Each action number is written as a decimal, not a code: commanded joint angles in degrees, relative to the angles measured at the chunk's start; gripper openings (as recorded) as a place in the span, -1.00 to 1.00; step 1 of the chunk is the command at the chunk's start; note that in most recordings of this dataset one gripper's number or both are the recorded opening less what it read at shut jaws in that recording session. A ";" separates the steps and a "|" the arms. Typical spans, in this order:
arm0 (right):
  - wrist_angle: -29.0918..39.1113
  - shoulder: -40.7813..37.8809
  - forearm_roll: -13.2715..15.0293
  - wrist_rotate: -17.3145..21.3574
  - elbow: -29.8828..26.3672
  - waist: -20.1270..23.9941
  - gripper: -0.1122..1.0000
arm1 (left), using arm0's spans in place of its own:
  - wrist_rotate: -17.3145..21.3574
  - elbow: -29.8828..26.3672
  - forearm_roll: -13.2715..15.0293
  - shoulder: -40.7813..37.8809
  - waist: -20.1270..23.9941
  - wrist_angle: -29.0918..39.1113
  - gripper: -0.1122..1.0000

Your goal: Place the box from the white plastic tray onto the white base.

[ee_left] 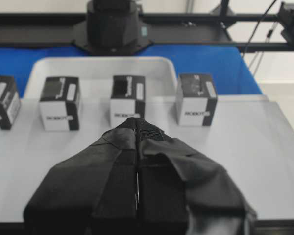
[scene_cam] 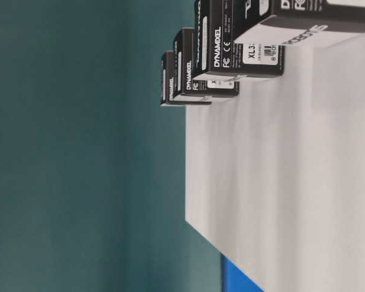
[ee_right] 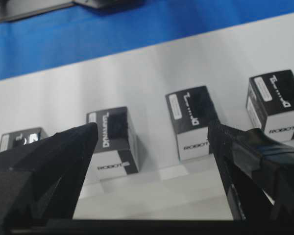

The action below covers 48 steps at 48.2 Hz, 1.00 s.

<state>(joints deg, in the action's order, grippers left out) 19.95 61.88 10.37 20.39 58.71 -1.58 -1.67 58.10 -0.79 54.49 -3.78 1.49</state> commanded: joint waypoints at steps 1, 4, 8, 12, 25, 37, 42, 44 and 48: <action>0.09 -0.09 0.18 0.09 -0.35 -0.09 0.92 | 0.09 -0.35 -0.09 0.26 0.00 -0.53 -0.93; 0.79 0.09 -0.26 0.35 0.35 0.00 0.92 | 0.09 0.00 -0.09 0.62 0.00 -0.62 -0.93; 1.41 0.18 -1.23 0.44 0.79 0.00 0.92 | 0.09 0.00 -0.09 1.23 -0.09 -0.53 -0.93; 1.85 0.62 -1.58 0.26 1.05 0.00 0.92 | 0.09 0.18 -0.09 2.20 -0.09 -0.18 -0.93; -1.49 4.39 -1.05 -0.53 4.75 -0.09 0.92 | 0.70 1.23 -0.09 4.92 0.00 0.00 -0.93; -3.08 9.49 0.97 -0.62 6.33 -0.09 0.92 | 0.18 1.32 0.00 4.66 0.00 -0.53 -0.93; -2.64 10.20 0.97 -0.62 5.98 -0.09 0.92 | 0.18 1.32 -0.09 4.22 -0.09 -0.88 -0.93; -2.64 10.11 1.05 -0.70 5.98 -0.09 0.92 | 0.18 1.41 0.00 4.13 -0.09 -0.88 -0.93; -2.55 9.93 1.05 -0.62 6.06 0.00 0.92 | 0.53 1.32 -0.09 3.69 -0.09 -1.14 -0.93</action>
<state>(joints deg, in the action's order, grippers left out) 17.58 72.16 11.16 19.78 65.39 -1.58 -1.41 60.03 -0.79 59.06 -3.78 1.14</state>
